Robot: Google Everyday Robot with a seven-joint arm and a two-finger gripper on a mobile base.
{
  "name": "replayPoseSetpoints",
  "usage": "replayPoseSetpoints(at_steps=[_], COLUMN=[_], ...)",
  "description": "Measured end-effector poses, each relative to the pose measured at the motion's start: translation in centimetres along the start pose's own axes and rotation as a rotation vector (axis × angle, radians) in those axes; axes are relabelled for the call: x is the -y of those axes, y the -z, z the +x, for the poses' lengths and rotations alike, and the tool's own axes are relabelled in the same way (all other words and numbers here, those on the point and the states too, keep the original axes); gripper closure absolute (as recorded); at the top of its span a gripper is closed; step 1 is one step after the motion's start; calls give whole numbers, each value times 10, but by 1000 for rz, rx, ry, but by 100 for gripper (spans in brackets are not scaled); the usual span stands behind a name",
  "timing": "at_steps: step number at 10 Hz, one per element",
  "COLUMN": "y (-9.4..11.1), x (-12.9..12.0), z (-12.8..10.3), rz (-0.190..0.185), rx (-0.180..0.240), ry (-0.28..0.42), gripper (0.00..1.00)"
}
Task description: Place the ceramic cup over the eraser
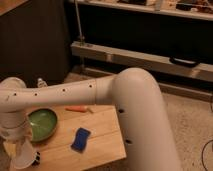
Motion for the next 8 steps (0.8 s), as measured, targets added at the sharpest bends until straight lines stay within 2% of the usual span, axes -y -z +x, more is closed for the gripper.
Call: replayPoseSetpoints(at_steps=[1,2,8], y=[1,3,13], x=[-2,-4,-9], z=[-2,-3,-9], rz=[-7,-13,-22], rx=[-6,-12,-43], ry=[-11,-21,-54], gripper=[22,20,20])
